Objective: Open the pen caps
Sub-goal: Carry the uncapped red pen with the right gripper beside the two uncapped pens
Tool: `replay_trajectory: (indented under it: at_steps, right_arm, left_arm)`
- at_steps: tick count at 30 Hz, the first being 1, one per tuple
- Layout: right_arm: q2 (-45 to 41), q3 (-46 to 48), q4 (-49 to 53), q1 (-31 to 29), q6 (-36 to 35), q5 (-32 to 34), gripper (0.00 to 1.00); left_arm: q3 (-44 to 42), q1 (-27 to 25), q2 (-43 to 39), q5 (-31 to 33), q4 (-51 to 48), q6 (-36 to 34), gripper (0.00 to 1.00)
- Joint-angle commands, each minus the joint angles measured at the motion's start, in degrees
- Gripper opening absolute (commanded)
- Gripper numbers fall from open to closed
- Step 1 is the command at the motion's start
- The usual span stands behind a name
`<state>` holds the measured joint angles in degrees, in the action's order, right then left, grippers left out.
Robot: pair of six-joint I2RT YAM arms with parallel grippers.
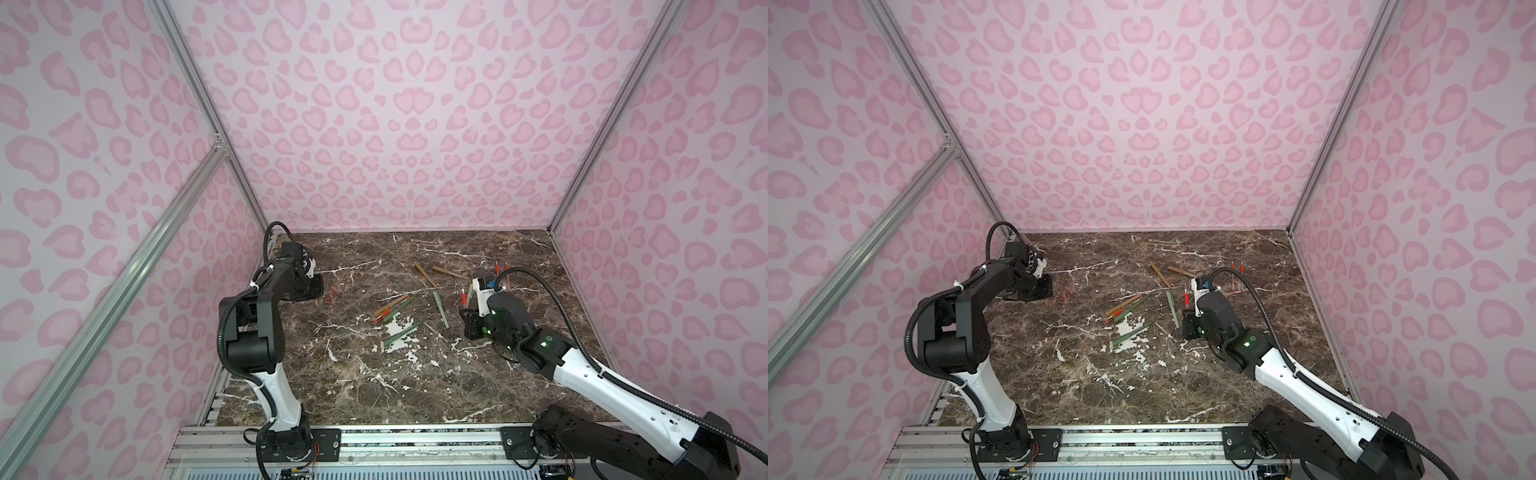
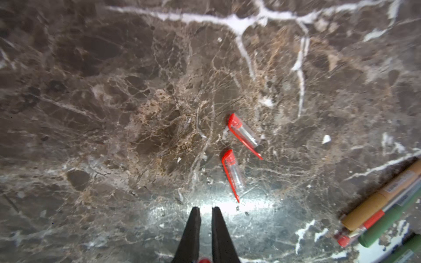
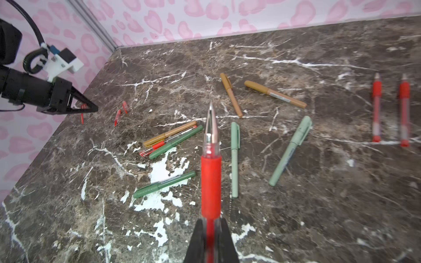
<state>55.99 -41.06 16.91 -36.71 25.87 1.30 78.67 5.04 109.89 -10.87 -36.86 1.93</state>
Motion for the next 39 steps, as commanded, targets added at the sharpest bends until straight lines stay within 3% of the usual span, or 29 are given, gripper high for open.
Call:
replay_trajectory:
  at_steps: [1, 13, 16, 24, 31, 39]
  right_arm:
    - [-2.5, 1.5, 3.0, 2.1, -0.8, -0.1, 0.00]
    - [-9.4, 5.9, 5.0, 8.3, -0.8, -3.5, 0.00]
    - [-9.4, 6.1, 5.1, 8.7, -1.4, -3.2, 0.00]
    - [-9.9, 6.0, 6.4, 10.3, -2.4, -3.7, 0.00]
    - [-8.9, 2.1, 9.9, 14.4, -5.8, -5.3, 0.00]
    - [1.2, -6.3, 11.8, 26.2, -13.4, -10.6, 0.00]
  left_arm:
    - [2.8, 0.1, 3.0, 1.2, -3.1, -0.9, 0.05]
    - [5.4, 0.0, 8.1, -0.2, -4.4, -0.2, 0.14]
    - [6.0, -0.2, 9.4, -0.6, -4.6, 0.0, 0.23]
    - [6.8, -0.5, 9.0, -0.4, -5.2, 0.5, 0.33]
    - [4.7, -0.9, 0.5, -2.3, -4.6, 2.4, 0.39]
    - [-5.0, -1.9, -15.7, -5.3, 0.0, 2.8, 0.53]
